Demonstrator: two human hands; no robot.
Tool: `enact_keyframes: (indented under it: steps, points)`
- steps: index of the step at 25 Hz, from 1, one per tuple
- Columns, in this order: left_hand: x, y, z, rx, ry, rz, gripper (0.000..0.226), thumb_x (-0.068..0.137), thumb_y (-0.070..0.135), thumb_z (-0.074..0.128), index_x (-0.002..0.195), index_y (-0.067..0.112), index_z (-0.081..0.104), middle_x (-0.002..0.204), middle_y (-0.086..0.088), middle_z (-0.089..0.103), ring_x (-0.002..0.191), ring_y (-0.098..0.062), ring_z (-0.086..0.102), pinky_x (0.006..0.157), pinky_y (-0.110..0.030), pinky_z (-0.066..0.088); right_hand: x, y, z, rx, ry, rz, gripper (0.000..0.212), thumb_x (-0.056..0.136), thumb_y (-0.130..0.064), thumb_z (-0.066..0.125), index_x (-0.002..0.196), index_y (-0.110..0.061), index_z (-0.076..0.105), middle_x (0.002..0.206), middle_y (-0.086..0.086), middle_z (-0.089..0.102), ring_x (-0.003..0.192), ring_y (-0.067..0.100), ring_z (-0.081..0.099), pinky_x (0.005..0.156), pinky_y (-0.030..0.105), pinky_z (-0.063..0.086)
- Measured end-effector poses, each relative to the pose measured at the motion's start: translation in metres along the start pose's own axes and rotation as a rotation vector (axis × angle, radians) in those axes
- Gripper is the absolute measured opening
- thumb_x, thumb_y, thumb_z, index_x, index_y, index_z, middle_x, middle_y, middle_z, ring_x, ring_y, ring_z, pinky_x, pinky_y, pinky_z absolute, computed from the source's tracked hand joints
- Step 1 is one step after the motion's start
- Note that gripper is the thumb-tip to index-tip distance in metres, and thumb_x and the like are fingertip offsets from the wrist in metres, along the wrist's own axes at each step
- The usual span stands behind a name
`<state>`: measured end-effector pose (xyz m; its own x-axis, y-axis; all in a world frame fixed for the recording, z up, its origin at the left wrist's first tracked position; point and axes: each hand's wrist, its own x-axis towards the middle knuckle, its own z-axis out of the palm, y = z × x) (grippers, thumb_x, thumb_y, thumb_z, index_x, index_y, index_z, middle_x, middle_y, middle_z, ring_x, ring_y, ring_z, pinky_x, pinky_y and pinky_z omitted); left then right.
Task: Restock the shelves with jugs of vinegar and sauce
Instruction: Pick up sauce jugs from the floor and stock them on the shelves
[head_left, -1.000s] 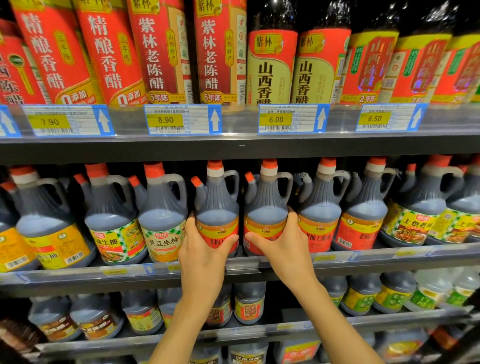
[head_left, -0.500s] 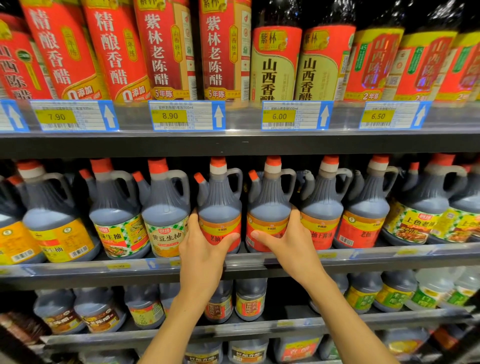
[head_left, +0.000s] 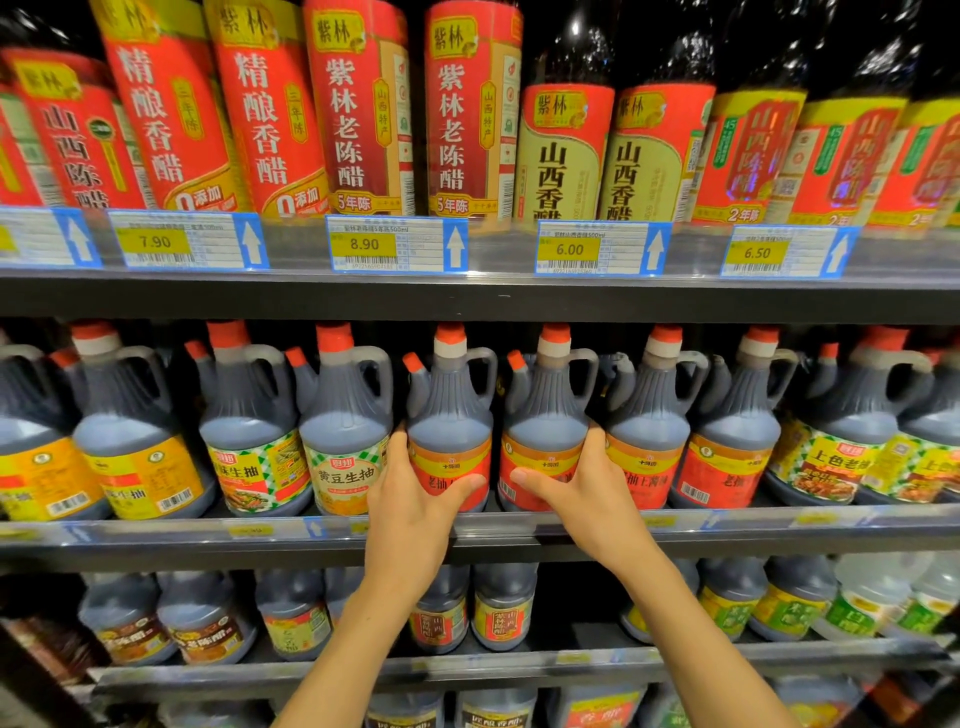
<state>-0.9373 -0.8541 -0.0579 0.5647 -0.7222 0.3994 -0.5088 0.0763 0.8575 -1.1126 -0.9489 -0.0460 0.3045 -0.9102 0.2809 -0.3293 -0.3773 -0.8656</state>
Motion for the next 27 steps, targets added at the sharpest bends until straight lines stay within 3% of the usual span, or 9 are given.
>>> enact_keyframes:
  steps: [4, 8, 11, 19, 27]
  points:
    - [-0.0004, 0.0022, -0.0008, 0.005, 0.005, 0.023, 0.076, 0.079, 0.044, 0.084, 0.141, 0.022, 0.045, 0.135, 0.003, 0.062, 0.124, -0.019, 0.060, 0.102, -0.044, 0.054, 0.0007, -0.0008, -0.0004, 0.015, -0.009, -0.002, 0.061, 0.081, -0.034, 0.087, 0.121, -0.020, 0.043, 0.123, -0.006, 0.062, 0.110, 0.009, 0.062, 0.080, 0.012, 0.049]
    - [-0.0011, 0.0018, -0.0023, -0.013, -0.005, 0.021, 0.076, 0.080, 0.044, 0.084, 0.142, 0.023, 0.044, 0.137, 0.004, 0.061, 0.125, -0.017, 0.059, 0.103, -0.044, 0.053, 0.0009, -0.0001, 0.0000, 0.010, -0.001, -0.009, 0.066, 0.081, -0.033, 0.087, 0.125, -0.015, 0.043, 0.126, -0.003, 0.062, 0.114, 0.013, 0.063, 0.088, 0.025, 0.052]
    - [0.0009, 0.0004, -0.0029, -0.025, -0.026, 0.010, 0.075, 0.080, 0.040, 0.085, 0.140, 0.019, 0.047, 0.135, 0.002, 0.063, 0.124, -0.019, 0.061, 0.101, -0.048, 0.054, 0.0013, 0.0007, -0.0002, 0.016, -0.015, -0.007, 0.061, 0.081, -0.032, 0.087, 0.121, -0.017, 0.043, 0.120, -0.007, 0.061, 0.112, 0.011, 0.063, 0.083, 0.017, 0.051]
    - [0.0035, -0.0019, -0.0054, -0.090, -0.062, -0.003, 0.072, 0.079, 0.035, 0.086, 0.140, 0.021, 0.049, 0.133, 0.004, 0.065, 0.123, -0.017, 0.062, 0.103, -0.048, 0.053, 0.0037, -0.0011, -0.0025, 0.017, -0.046, 0.018, 0.054, 0.082, -0.028, 0.087, 0.113, -0.018, 0.043, 0.110, -0.016, 0.060, 0.103, -0.001, 0.062, 0.074, 0.013, 0.053]
    - [-0.0036, -0.0019, -0.0043, -0.047, -0.036, 0.029, 0.072, 0.085, 0.039, 0.081, 0.146, 0.025, 0.045, 0.138, 0.008, 0.061, 0.128, -0.014, 0.058, 0.106, -0.045, 0.052, -0.0015, -0.0027, -0.0001, 0.000, 0.023, 0.031, 0.065, 0.078, -0.033, 0.090, 0.123, -0.018, 0.045, 0.120, -0.007, 0.064, 0.108, 0.013, 0.064, 0.082, 0.022, 0.051]
